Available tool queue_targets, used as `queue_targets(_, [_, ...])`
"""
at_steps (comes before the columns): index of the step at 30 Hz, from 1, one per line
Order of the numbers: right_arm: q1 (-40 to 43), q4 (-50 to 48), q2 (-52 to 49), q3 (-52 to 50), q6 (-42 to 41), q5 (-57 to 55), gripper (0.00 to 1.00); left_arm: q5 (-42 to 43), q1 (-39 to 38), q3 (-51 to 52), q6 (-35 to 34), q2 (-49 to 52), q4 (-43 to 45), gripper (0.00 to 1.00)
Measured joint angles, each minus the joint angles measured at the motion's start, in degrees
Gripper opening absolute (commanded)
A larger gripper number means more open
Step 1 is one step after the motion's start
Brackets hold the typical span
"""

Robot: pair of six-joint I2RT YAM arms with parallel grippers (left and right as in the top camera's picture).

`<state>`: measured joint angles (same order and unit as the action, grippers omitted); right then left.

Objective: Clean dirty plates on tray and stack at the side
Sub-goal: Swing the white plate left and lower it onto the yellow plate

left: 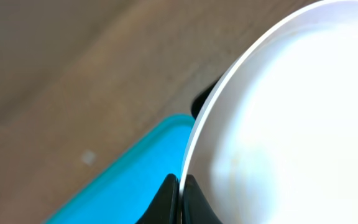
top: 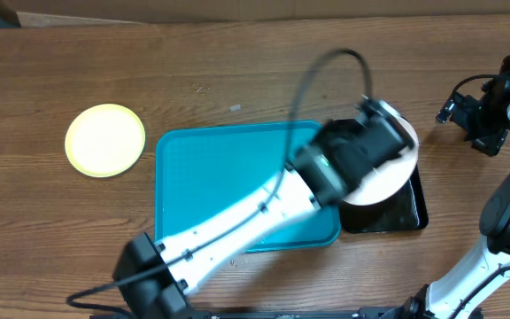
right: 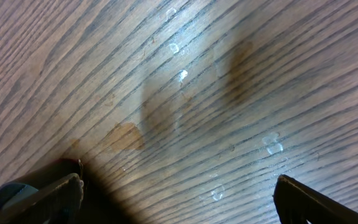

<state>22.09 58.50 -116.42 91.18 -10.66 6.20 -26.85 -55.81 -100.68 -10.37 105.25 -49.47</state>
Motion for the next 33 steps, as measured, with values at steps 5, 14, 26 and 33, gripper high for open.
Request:
queue_targets(5, [0.02, 0.00, 0.00, 0.02, -0.04, -0.02, 1.00, 16.79, 15.02, 0.00, -3.85, 0.07, -3.74, 0.04])
queue_targets(14, [0.02, -0.02, 0.00, 0.02, -0.07, -0.02, 1.00, 30.80, 46.84, 0.00, -6.73, 0.70, -10.01, 0.04])
queue_targets(26, [0.00, 0.02, 0.00, 0.02, -0.02, 0.00, 1.00, 28.33, 79.71, 0.02, -7.54, 2.84, -11.19, 0.04])
queue_targets(33, [0.02, 0.00, 0.00, 0.02, -0.04, -0.02, 1.00, 27.45, 87.19, 0.31, -7.54, 7.23, -10.51, 0.04])
